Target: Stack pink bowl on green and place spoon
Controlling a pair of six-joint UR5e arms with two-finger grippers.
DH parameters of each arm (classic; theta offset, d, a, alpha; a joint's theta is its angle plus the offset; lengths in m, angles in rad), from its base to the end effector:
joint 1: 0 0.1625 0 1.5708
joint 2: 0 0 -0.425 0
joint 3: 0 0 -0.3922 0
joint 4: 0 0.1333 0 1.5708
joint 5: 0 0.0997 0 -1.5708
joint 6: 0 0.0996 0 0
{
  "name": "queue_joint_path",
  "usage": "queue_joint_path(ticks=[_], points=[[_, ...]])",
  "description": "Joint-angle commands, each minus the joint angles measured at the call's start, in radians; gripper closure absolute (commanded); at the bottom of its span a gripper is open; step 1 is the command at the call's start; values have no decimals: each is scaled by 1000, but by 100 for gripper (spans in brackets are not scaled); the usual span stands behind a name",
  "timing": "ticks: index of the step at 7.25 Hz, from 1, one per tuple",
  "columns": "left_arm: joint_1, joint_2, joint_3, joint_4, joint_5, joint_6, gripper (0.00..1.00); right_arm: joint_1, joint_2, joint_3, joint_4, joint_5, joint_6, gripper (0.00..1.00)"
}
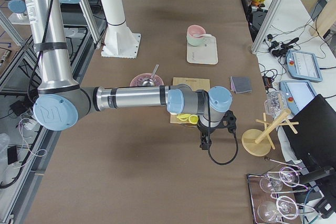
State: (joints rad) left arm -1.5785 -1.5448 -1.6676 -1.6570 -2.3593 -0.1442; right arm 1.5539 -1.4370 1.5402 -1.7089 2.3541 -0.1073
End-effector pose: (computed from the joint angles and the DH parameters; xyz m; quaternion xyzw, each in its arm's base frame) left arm -0.0664 -0.4891 0.6134 0.0461 0.3870 -0.0398 0.9201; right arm 0.0538 -0.5450 0.6173 0.0011 -0.3820 -0.0507 0.9228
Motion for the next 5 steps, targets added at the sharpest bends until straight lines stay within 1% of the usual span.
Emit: queue_joint_path(ticks=[1, 5], points=[[0, -1, -1, -3, 6, 2, 2, 0, 3, 1, 0, 1, 1, 0], [0, -1, -3, -3, 8, 2, 2, 0, 4, 1, 2, 7, 1, 0]])
